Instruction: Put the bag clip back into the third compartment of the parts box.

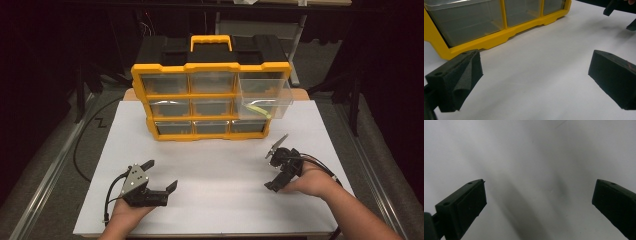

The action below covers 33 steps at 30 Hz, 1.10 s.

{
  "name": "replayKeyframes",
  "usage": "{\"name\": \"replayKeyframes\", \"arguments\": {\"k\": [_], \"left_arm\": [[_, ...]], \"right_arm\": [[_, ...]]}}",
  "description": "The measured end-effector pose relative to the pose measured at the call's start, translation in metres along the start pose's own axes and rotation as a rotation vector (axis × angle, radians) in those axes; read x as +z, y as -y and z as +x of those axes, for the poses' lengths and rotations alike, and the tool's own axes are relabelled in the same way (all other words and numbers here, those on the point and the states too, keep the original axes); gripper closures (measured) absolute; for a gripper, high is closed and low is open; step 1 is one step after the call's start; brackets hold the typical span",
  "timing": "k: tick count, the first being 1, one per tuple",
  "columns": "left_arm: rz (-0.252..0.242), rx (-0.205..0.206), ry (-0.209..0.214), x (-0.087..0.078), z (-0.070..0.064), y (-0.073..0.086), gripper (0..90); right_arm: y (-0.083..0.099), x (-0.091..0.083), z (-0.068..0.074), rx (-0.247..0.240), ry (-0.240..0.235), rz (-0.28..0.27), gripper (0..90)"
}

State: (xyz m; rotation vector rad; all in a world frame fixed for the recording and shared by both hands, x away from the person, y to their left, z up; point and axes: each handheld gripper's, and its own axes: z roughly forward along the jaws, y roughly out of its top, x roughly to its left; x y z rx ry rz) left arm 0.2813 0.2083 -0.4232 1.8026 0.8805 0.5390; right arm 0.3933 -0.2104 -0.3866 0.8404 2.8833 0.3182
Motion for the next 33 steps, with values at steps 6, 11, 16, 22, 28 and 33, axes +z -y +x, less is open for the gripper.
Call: {"name": "replayKeyframes", "arguments": {"k": [6,11,16,22,28,33], "left_arm": [[0.005,0.005,0.006,0.001,-0.001,0.000,0.6],[0.008,0.006,0.020,0.002,-0.002,0.000,0.6],[-0.012,-0.010,0.020,0.002,-0.001,-0.001,0.6],[-0.016,-0.034,0.017,0.004,0.004,-0.001,0.6],[-0.009,-0.012,0.008,0.003,0.001,-0.001,0.6],[-0.029,-0.019,0.013,0.003,0.001,-0.002,0.6]], "right_arm": [[0.006,0.007,-0.001,0.028,0.000,-0.029,0.0],[0.021,0.004,-0.005,0.100,0.016,-0.243,0.0],[0.035,0.003,-0.005,0.161,0.021,-0.433,0.0],[0.054,0.005,0.001,0.290,0.000,-0.704,0.0],[0.075,0.000,0.015,0.346,0.042,-0.923,0.0],[0.090,0.006,0.024,0.346,0.055,-0.945,0.0]]}}
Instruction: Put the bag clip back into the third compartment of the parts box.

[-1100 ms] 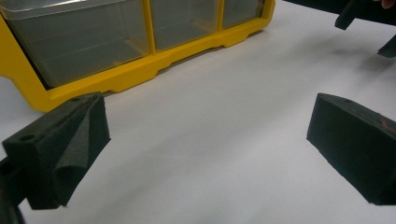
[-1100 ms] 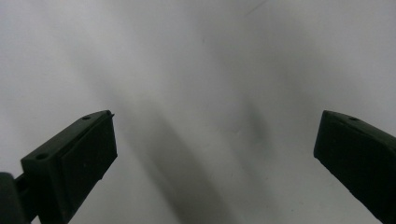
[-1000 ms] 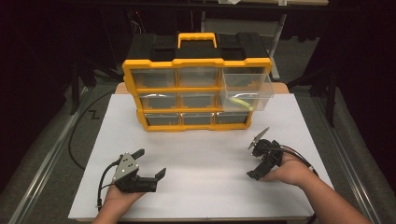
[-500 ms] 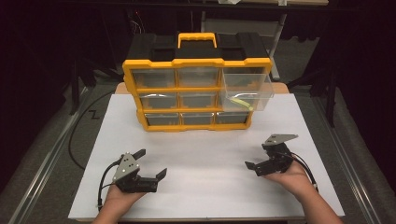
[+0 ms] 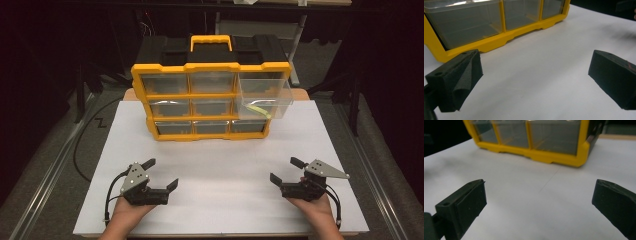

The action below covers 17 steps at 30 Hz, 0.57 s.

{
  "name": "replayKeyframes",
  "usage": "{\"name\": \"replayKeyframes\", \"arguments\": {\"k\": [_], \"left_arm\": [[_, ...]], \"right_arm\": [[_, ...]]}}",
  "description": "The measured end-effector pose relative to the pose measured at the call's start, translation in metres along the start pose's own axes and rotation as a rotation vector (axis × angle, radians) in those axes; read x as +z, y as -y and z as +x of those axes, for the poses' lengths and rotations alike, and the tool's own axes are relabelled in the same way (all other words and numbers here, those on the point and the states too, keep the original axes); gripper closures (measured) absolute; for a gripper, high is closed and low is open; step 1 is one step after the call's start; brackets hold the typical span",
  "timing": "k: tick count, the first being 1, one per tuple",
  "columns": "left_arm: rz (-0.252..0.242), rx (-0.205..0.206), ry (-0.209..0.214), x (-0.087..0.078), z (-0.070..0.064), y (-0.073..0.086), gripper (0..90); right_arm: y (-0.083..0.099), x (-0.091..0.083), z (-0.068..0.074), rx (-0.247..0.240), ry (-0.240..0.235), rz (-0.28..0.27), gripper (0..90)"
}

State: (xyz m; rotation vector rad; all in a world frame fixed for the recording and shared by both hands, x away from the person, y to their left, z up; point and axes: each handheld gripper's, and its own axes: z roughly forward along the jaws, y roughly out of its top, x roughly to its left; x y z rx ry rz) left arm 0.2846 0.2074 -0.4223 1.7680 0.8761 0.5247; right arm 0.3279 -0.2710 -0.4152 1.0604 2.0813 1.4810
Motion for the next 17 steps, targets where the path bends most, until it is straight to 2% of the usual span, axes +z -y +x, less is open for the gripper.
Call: {"name": "replayKeyframes", "arguments": {"k": [1,3,4,6,10,12,17], "left_arm": [[0.005,0.003,0.000,0.0005,0.0001,0.0002,0.6],[0.008,0.001,-0.003,0.0018,0.0013,0.0003,0.6],[0.007,-0.005,-0.006,0.0021,0.0018,0.0001,0.6],[0.011,-0.013,-0.015,0.0028,0.0016,0.0004,0.6],[0.004,-0.010,-0.016,0.0016,0.0000,-0.0001,0.6],[-0.001,-0.009,-0.028,-0.0001,-0.0001,0.0004,0.6],[-0.010,-0.019,-0.032,-0.0018,0.0019,0.0003,0.6]], "right_arm": [[0.0020,-0.0004,0.0014,-0.030,0.004,0.013,0.0],[0.0029,0.0009,0.0009,-0.057,0.016,0.016,0.0],[0.0030,0.0027,-0.0008,-0.056,0.030,0.013,0.0],[0.0015,0.0032,-0.0027,-0.045,0.019,0.000,0.0],[-0.0011,-0.0002,-0.0038,-0.051,0.027,-0.018,0.0],[-0.0010,-0.0015,-0.0046,-0.066,0.034,-0.001,0.0],[-0.0011,-0.0012,-0.0059,-0.052,0.040,-0.003,0.0]]}}
